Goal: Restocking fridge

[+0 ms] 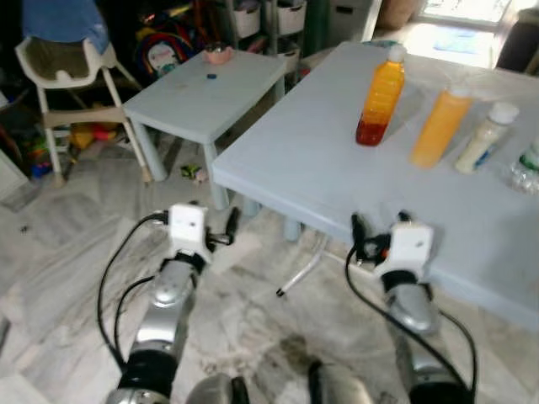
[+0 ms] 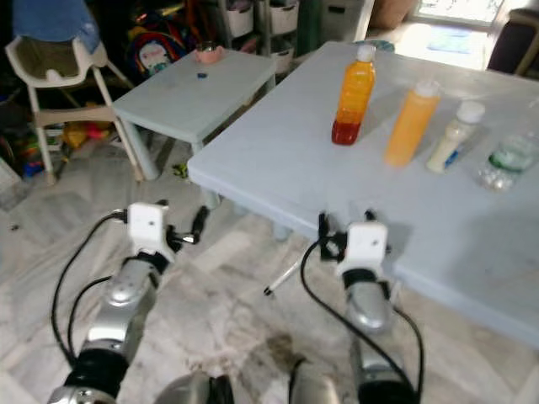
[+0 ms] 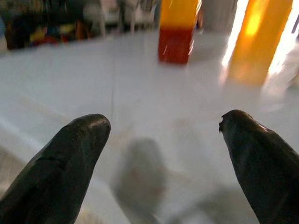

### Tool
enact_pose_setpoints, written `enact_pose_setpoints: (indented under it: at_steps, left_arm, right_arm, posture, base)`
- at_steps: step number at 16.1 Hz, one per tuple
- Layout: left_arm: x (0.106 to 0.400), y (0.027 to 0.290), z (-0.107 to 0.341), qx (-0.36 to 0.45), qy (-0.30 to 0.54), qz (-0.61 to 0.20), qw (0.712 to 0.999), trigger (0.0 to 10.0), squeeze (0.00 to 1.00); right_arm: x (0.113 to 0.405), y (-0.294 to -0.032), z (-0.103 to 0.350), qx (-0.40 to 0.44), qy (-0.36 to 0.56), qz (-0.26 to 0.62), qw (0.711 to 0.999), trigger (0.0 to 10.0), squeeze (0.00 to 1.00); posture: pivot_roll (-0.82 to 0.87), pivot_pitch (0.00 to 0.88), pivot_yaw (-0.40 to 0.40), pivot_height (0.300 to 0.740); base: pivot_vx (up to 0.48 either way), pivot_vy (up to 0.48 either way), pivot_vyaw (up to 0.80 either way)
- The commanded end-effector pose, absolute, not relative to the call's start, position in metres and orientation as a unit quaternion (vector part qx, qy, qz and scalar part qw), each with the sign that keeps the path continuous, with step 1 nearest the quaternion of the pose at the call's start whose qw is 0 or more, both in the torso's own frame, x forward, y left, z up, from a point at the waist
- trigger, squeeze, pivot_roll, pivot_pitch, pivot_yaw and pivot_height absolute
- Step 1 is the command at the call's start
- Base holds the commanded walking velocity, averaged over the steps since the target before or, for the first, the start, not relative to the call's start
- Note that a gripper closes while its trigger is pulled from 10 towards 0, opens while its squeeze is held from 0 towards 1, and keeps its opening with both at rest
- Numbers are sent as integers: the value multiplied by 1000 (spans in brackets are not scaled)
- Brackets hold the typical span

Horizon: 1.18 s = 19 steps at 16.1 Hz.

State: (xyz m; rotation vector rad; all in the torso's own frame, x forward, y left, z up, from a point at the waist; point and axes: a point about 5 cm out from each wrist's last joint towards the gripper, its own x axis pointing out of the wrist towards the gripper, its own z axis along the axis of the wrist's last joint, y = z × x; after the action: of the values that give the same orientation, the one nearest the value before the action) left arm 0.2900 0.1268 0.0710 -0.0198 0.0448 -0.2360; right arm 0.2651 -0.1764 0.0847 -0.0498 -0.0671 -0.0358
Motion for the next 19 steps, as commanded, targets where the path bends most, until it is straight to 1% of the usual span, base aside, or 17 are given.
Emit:
enact_pose_setpoints:
  at_steps: [1,3,5,7,11,12,19]
  left_arm:
    - [294,130,81,-3,0,-117,993,10000,0]
    - [298,128,86,-2,-9,-124,992,10000,0]
    - [302,125,92,-8,-21,-133,991,10000,0]
    - [305,123,100,-13,-34,-135,990,10000,0]
    - [309,124,105,-21,-40,-133,990,10000,0]
    - [309,125,105,-21,-40,-132,990,10000,0]
    - [308,121,105,-23,-38,-136,990,10000,0]
  right_arm:
    - [271,-179,107,-16,-72,-29,997,10000,0]
    - [281,-182,130,-10,-106,-44,993,10000,0]
    - [285,-184,139,-13,-118,-48,992,10000,0]
    - [284,-185,140,-14,-113,-48,992,10000,0]
    - [283,-183,137,-15,-100,-48,994,10000,0]
    - [283,-183,137,-16,-99,-47,994,10000,0]
    - [282,-181,135,-22,-89,-42,995,10000,0]
  posture:
    - [-76,52,65,740]
    - [-87,53,70,740]
    - [-94,51,72,740]
    - [-96,53,72,740]
    - [-96,55,72,740]
    - [-96,56,73,740]
    - [-96,60,68,740]
  base:
    - [0,371,0]
    - [253,409,-231]
    - [285,386,-744]
    - [375,296,-563]
    - [400,263,0]
    - [401,266,-450]
    - [353,305,-779]
